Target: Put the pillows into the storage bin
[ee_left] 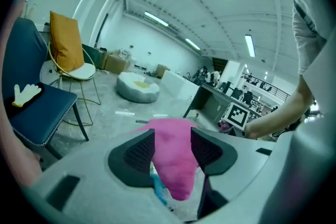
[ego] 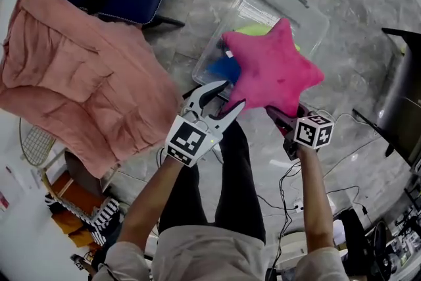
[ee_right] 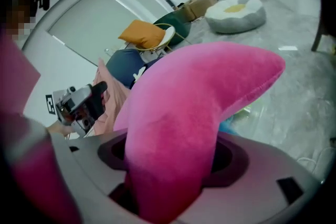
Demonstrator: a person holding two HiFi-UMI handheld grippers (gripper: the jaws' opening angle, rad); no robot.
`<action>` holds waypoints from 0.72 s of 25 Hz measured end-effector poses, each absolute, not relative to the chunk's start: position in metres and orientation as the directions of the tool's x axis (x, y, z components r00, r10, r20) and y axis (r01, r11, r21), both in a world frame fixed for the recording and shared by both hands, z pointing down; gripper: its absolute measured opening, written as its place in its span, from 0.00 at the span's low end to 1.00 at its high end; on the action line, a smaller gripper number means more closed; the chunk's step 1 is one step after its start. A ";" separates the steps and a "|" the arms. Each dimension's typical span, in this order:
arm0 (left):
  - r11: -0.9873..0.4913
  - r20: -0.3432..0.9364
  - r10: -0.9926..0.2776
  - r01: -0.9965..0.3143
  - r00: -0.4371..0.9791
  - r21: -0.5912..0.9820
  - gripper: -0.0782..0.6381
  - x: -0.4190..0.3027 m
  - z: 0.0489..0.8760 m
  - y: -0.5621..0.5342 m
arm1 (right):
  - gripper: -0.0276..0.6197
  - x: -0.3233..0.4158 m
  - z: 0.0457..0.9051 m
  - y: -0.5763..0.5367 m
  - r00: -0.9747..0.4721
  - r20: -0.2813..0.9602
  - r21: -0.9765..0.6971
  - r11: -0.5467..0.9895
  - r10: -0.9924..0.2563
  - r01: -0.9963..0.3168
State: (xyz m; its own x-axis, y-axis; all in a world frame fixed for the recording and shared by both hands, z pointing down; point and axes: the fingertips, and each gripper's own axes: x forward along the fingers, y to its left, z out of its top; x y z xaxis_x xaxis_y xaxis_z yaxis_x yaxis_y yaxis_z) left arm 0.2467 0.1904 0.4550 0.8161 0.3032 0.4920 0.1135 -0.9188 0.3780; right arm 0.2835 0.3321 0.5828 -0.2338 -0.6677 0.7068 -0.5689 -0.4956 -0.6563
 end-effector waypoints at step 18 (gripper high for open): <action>-0.939 0.607 0.289 0.096 0.741 0.330 0.12 0.277 0.485 0.170 | 0.62 0.449 0.707 0.268 -0.188 0.786 -0.617 -0.764 -0.589 -0.186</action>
State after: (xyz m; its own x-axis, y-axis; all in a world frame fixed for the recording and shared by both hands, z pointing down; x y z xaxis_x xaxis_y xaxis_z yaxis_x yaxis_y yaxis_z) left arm 0.2770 0.1696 0.4852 0.7406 0.2888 0.6068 0.0957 -0.9391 0.3301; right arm 0.4492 0.2679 0.7066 -0.1883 -0.5891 0.7858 -0.1863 -0.7642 -0.6175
